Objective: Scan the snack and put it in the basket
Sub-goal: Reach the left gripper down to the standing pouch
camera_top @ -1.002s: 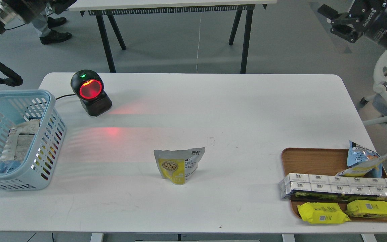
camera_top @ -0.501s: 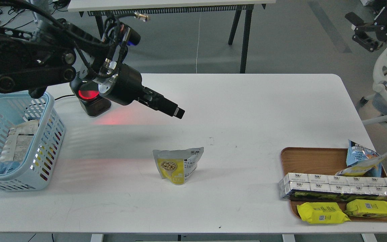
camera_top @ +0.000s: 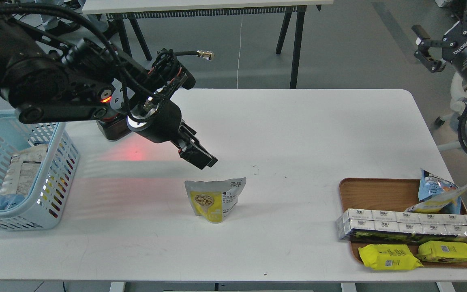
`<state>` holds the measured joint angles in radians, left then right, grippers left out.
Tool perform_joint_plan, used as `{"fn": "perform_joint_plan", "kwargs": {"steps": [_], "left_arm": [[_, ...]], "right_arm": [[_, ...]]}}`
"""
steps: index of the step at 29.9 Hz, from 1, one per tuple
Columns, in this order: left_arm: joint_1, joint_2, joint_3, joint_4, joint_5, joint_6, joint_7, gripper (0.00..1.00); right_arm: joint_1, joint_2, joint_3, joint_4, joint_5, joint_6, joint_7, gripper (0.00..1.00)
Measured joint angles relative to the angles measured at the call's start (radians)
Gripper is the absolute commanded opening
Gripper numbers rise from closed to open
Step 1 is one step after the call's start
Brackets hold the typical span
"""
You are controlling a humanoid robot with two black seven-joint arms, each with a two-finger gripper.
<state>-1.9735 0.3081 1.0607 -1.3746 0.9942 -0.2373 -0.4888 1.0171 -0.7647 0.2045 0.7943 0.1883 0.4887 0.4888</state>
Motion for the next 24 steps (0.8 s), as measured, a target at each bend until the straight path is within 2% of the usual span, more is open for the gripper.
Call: {"fn": "perform_joint_plan", "kwargs": {"steps": [6, 16, 19, 22, 24], "left_arm": [[-0.050, -0.023, 0.078, -0.120, 0.005, 0.077, 0.000, 1.00], [-0.024, -0.097, 0.106, -0.112, 0.001, 0.126, 0.000, 0.99], [0.021, -0.118, 0.107, -0.068, 0.001, 0.133, 0.000, 0.94], [0.056, -0.131, 0.107, -0.047, 0.003, 0.184, 0.000, 0.86], [0.069, -0.136, 0.108, -0.044, 0.005, 0.219, 0.000, 0.72]], "right_arm": [[-0.006, 0.003, 0.000, -0.044, 0.001, 0.000, 0.000, 0.99], [-0.036, 0.004, -0.001, -0.050, 0.000, 0.000, 0.000, 0.99], [-0.037, 0.004, -0.001, -0.050, 0.001, 0.000, 0.000, 0.99], [-0.038, 0.004, -0.001, -0.052, 0.000, 0.000, 0.000, 0.99], [-0.042, 0.003, -0.001, -0.055, 0.000, 0.000, 0.000, 0.99]]}}
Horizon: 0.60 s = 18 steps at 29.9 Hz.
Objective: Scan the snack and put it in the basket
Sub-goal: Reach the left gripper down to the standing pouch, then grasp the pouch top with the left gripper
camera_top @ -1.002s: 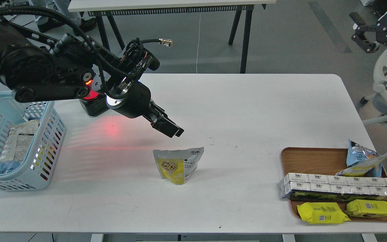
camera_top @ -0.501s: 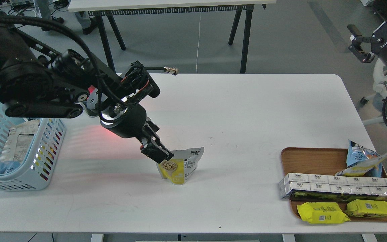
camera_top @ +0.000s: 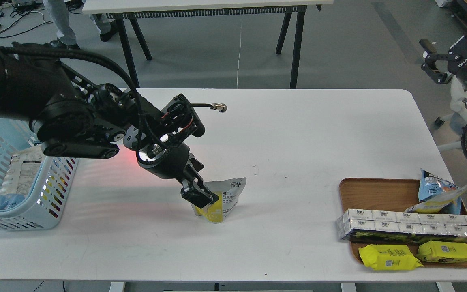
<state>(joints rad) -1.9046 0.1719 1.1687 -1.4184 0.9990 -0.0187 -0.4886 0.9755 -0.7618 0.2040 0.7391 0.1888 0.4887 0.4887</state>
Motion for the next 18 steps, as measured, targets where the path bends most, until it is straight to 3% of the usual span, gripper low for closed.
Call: {"fn": "perform_joint_plan", "kwargs": {"steps": [5, 9, 11, 12, 18], "left_arm": [[0.011, -0.020, 0.001, 0.003, 0.000, 0.028, 0.000, 0.48], [0.013, -0.022, 0.002, 0.001, 0.000, 0.034, 0.000, 0.40], [0.016, -0.019, 0.002, -0.003, 0.000, 0.032, 0.000, 0.22], [0.017, -0.018, 0.002, -0.004, 0.000, 0.031, 0.000, 0.02], [0.029, -0.014, -0.001, -0.005, -0.004, 0.048, 0.000, 0.00]], "right_arm": [[-0.006, -0.001, 0.001, -0.005, 0.000, 0.000, 0.000, 0.99], [-0.014, -0.001, 0.002, -0.006, 0.000, 0.000, 0.000, 0.99], [-0.019, -0.001, 0.002, -0.006, 0.000, 0.000, 0.000, 0.99], [-0.022, -0.001, 0.002, -0.006, 0.000, 0.000, 0.000, 0.99], [-0.037, -0.001, 0.003, -0.007, 0.000, 0.000, 0.000, 0.99]]}}
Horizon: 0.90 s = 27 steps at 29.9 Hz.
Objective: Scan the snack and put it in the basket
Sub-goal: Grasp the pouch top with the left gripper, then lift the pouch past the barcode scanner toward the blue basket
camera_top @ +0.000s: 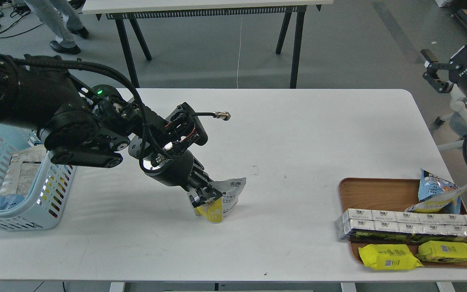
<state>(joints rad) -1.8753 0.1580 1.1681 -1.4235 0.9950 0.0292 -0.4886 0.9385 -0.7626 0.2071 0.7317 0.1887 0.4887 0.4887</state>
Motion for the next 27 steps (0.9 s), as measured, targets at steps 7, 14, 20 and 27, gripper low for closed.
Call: {"fn": "perform_joint_plan", "kwargs": {"steps": [7, 14, 20, 27], "left_arm": [[0.004, 0.027, -0.003, -0.004, -0.005, 0.006, 0.000, 0.00], [-0.016, 0.112, 0.003, -0.005, -0.001, 0.001, 0.000, 0.00], [-0.053, 0.206, 0.025, 0.007, 0.005, -0.002, 0.000, 0.00], [-0.066, 0.320, 0.036, 0.118, 0.055, 0.000, 0.000, 0.00]], "right_arm": [[-0.007, -0.001, 0.000, 0.001, 0.000, 0.000, 0.000, 0.98], [-0.007, 0.000, 0.005, 0.002, 0.001, 0.000, 0.000, 0.98], [-0.007, 0.000, 0.015, 0.002, 0.002, 0.000, 0.000, 0.98], [-0.007, 0.000, 0.023, 0.002, 0.002, 0.000, 0.000, 0.98]]}}
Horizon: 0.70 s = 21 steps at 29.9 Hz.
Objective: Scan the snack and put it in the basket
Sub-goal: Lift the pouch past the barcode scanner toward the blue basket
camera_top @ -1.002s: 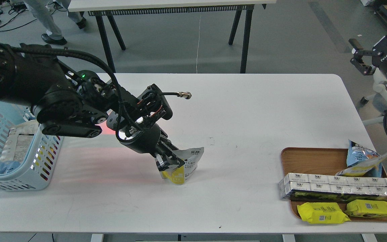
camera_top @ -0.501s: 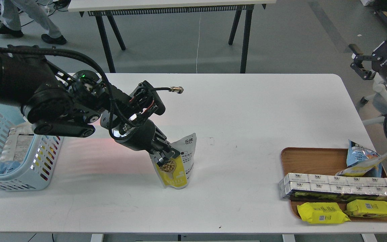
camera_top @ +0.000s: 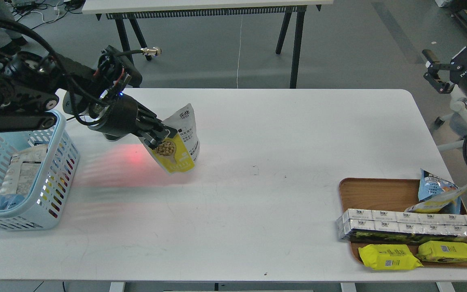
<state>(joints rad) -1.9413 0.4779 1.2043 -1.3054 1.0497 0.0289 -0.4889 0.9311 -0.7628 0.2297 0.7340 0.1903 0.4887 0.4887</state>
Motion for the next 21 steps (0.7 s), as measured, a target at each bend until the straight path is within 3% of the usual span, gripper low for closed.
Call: {"fn": "perform_joint_plan", "kwargs": {"steps": [11, 17, 21], "left_arm": [[0.084, 0.046, 0.045, 0.251, 0.068, 0.000, 0.000, 0.00], [0.083, 0.139, 0.033, 0.255, 0.099, -0.010, 0.000, 0.00], [-0.007, 0.205, 0.031, 0.205, 0.101, -0.027, 0.000, 0.00]], "right_arm": [[-0.001, 0.000, 0.007, 0.004, 0.000, 0.000, 0.000, 0.98], [-0.006, 0.000, 0.008, 0.002, 0.000, 0.000, 0.000, 0.98], [-0.009, 0.001, 0.007, 0.001, 0.000, 0.000, 0.000, 0.98]]}}
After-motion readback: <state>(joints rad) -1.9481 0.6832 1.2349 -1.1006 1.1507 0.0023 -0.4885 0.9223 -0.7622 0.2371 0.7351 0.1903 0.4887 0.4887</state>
